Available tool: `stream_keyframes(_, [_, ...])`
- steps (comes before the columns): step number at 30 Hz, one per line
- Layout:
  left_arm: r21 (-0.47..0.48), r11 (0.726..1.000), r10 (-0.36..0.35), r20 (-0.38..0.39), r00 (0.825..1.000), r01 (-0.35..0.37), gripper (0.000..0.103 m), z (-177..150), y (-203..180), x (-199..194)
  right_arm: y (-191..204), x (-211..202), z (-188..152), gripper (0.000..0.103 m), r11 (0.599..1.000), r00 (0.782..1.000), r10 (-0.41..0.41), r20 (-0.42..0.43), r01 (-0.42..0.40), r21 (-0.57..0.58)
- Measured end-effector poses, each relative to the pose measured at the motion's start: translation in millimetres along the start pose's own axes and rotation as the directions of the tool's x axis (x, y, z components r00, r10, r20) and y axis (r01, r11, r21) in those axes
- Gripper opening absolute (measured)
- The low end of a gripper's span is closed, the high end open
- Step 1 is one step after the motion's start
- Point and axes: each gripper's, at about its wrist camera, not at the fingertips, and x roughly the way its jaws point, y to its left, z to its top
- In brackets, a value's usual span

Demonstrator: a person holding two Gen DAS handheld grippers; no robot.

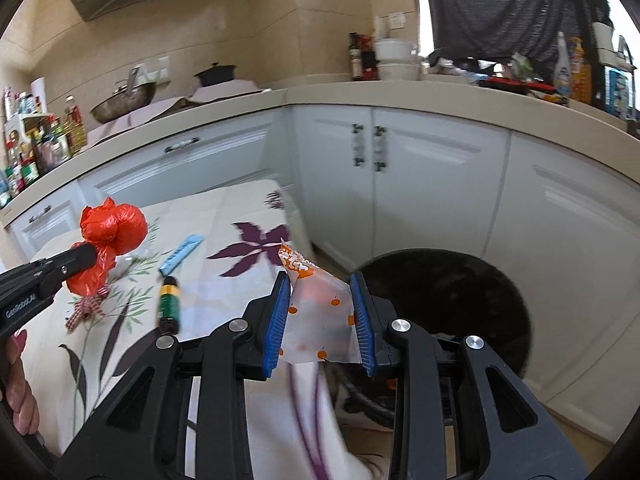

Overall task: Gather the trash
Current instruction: 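Carry the red bag and clear bag over the black bin and open both grippers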

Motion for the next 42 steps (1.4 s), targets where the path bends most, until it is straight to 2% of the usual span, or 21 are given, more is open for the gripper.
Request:
stream_keyframes(6, [0.063,0.995,-0.074,0.006,0.997,0.073,0.014,3,-40,6,-30,-10,0,0.030,0.997,0.997,-0.078,0.023,0.078,0.030])
stream_keyframes(15, [0.140,0.981,-0.134,0.007,0.991,0.132,0.014,0,-95,23,-65,-17,-1,0.030,0.982,0.981,-0.188,0.046,0.186,0.040])
stream_keyframes(25, [0.185,0.971,-0.153,-0.002,0.988,0.150,0.014,-2,-144,54,-93,-6,-7,0.030,0.972,0.973,-0.226,0.051,0.222,0.076])
stream_keyframes(37, [0.211,0.964,-0.159,-0.041,0.986,0.164,0.014,-4,-170,80,-116,16,-7,0.030,0.962,0.965,-0.257,0.044,0.252,0.102])
stream_keyframes(40, [0.214,0.963,-0.154,-0.054,0.987,0.162,0.017,-4,-174,88,-122,24,-7,0.034,0.958,0.962,-0.271,0.047,0.264,0.113])
stream_keyframes(41, [0.216,0.963,-0.151,-0.062,0.987,0.161,0.019,-3,-175,91,-124,27,-7,0.043,0.956,0.961,-0.274,0.042,0.267,0.119])
stream_keyframes(42, [0.218,0.963,-0.149,-0.069,0.986,0.160,0.022,-2,-175,93,-126,30,-7,0.047,0.954,0.960,-0.278,0.039,0.271,0.127])
